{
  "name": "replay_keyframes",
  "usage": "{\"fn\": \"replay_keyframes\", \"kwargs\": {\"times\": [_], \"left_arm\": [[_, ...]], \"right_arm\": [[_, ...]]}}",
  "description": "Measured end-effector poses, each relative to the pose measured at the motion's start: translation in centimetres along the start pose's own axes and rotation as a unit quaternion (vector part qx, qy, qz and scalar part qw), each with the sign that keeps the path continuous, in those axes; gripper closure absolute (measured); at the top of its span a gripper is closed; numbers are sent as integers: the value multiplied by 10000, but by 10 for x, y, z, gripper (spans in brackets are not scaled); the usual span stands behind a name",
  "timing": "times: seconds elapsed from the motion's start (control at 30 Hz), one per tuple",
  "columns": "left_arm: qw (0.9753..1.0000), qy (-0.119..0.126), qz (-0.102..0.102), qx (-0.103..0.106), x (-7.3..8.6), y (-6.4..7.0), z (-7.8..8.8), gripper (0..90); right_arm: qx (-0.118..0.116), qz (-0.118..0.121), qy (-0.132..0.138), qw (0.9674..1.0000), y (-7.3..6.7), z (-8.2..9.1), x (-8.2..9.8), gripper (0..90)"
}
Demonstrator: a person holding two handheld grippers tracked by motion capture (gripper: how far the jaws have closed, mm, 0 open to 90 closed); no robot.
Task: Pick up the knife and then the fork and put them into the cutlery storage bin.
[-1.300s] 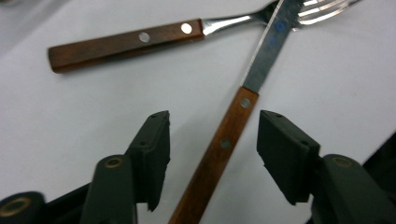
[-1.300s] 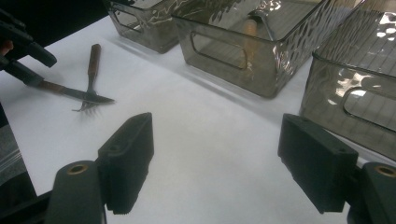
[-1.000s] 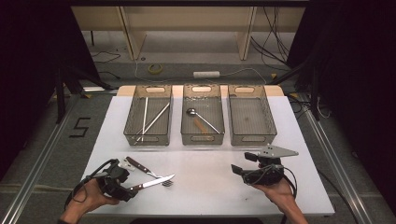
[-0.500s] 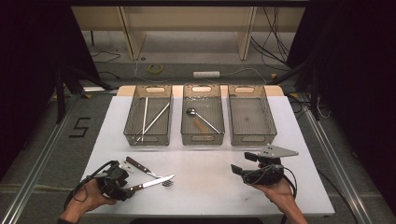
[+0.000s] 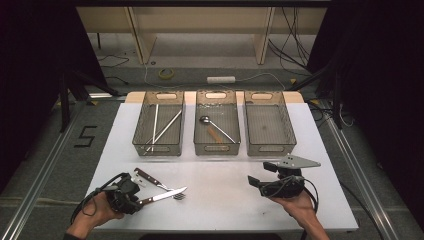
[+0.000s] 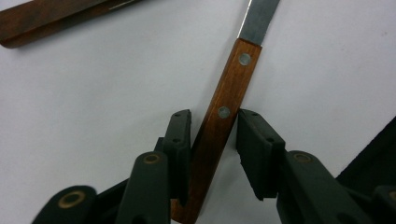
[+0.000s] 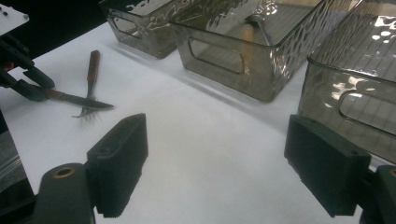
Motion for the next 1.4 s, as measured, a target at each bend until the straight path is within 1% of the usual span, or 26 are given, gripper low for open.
{"fn": "replay_keyframes", "kwargs": {"times": [0.07,0.1,0.2,0.43,0.53,0.67,0.7,0.83,0.87,0.93,1.0,1.03,1.1,1.2,1.27,1.33,1.37,1.4], "left_arm": [[10000,-11,-45,18,0,2,0,676],[9999,-25,-122,23,-1,1,0,688],[9997,-18,-234,58,-1,3,0,725],[9995,-19,-311,37,-1,3,0,748],[9996,12,-270,62,0,3,1,751],[9999,128,-80,77,-1,1,1,752],[9998,139,-37,112,-1,1,1,753],[9995,269,67,151,-4,1,7,754],[9992,315,128,197,-5,2,8,754],[9989,331,106,311,-7,4,8,753],[9984,371,135,403,-10,7,9,753],[9979,394,125,494,-12,9,9,753],[9971,461,138,587,-17,12,10,753],[9963,452,64,730,-25,19,12,753],[9955,486,49,810,-31,25,13,753],[9947,496,-40,903,-38,30,13,753],[9943,483,-107,945,-42,31,13,753],[9938,486,-131,989,-46,34,12,753]], "right_arm": [[0,-3,-6,10000,0,0,0,226],[2,-1,-12,10000,0,0,0,227],[1,4,-24,10000,0,0,0,229],[-1,17,-37,10000,0,-1,0,232],[-12,22,-41,10000,0,-1,0,234],[-12,14,-21,10000,-1,0,0,235],[-16,18,-20,10000,-1,0,0,235],[-13,21,5,10000,-1,0,0,237],[-19,26,11,10000,-1,0,0,238],[-40,43,41,10000,-3,1,-1,238],[-92,88,68,9999,-5,1,-2,239],[-125,127,79,9998,-7,1,-3,239],[-181,179,96,9996,-11,0,-3,239],[-295,299,140,9990,-20,0,-5,239],[-397,368,180,9984,-26,-1,-6,238],[-500,468,198,9975,-34,-3,-7,239],[-553,527,185,9969,-38,-4,-7,244],[-610,600,154,9962,-42,-5,-7,252]]}}
Point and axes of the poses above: each handheld gripper's, and its own axes: z roughly backward along the jaws, x roughly out of its underside, y roughly to its right, the point moved 2 cm from there along -z, roughly forward along the jaws
